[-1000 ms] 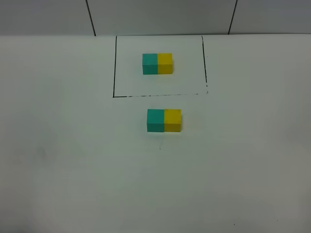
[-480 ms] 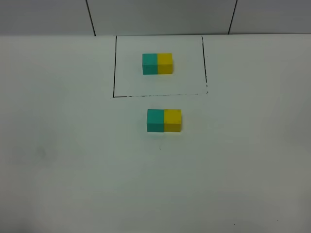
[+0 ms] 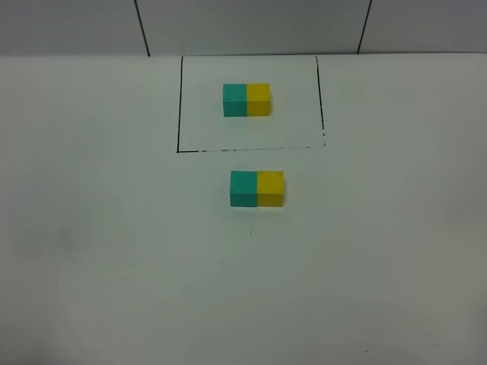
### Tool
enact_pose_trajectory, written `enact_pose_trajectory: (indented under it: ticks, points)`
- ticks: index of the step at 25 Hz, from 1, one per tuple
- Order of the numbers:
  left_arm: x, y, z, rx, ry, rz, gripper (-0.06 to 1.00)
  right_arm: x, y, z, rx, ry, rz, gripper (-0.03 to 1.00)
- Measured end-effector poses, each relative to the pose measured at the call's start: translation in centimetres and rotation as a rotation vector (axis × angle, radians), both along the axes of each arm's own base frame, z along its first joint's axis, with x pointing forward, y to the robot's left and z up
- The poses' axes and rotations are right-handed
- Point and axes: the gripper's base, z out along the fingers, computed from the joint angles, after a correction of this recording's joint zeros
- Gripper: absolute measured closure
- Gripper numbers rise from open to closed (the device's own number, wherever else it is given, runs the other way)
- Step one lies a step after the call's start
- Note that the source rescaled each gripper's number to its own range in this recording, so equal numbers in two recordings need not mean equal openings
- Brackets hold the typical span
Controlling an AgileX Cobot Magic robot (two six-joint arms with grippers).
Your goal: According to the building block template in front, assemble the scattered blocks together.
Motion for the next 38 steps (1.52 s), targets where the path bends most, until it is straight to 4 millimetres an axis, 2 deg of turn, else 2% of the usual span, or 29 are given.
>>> enact_pose_trajectory:
  ticks: [38]
  points:
    - [0.00,0.00,0.00,0.000,0.000,0.000,0.13,0.01,-0.11,-0.02,0.031,0.004,-0.030,0.17]
